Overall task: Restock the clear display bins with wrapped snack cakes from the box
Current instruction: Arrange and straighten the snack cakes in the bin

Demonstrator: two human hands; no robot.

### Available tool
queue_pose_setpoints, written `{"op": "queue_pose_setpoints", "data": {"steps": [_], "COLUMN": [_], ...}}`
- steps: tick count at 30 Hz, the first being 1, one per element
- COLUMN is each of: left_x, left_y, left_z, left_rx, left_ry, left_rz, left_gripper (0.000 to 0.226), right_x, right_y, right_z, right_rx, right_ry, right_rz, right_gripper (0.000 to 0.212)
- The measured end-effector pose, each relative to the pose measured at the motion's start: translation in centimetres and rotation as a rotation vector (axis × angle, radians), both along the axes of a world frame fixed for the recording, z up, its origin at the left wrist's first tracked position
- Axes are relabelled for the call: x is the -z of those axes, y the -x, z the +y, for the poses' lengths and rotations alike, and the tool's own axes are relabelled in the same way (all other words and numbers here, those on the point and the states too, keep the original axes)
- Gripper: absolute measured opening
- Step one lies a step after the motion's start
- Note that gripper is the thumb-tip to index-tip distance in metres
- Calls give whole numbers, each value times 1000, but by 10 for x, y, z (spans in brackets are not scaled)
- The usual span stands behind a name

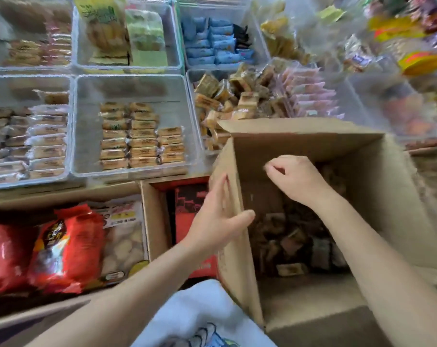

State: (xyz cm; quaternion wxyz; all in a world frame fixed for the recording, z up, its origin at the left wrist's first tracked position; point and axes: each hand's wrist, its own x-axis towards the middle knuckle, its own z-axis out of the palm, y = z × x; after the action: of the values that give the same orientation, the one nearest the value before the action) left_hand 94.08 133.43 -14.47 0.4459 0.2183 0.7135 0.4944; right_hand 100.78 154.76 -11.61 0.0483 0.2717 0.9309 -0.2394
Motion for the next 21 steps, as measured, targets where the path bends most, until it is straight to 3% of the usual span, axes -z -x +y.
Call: {"op": "queue_pose_setpoints", "data": {"steps": [9,14,16,18,21], "left_x": [7,7,6,5,5], "left_y": [3,0,-2,-4,-6], "left_z": [-3,-3,-2,-1,-1], "left_rx": [-54,-98,-109,-120,-131], "left_ry": [32,33,47,54,39], "left_rz": [18,21,24,22,8], "left_gripper": [88,83,79,78,84], "right_x": [114,154,187,221,195], "right_y": [23,27,20,10,9], "right_z": [4,-14,-19,-26,-39], "right_rx": [-155,-225,-259,-289,-316], "right_ry": [189,265,333,420,479], "right_rz": [-470,-741,-829,-862,-784], "right_gripper": [26,42,58,64,47]}}
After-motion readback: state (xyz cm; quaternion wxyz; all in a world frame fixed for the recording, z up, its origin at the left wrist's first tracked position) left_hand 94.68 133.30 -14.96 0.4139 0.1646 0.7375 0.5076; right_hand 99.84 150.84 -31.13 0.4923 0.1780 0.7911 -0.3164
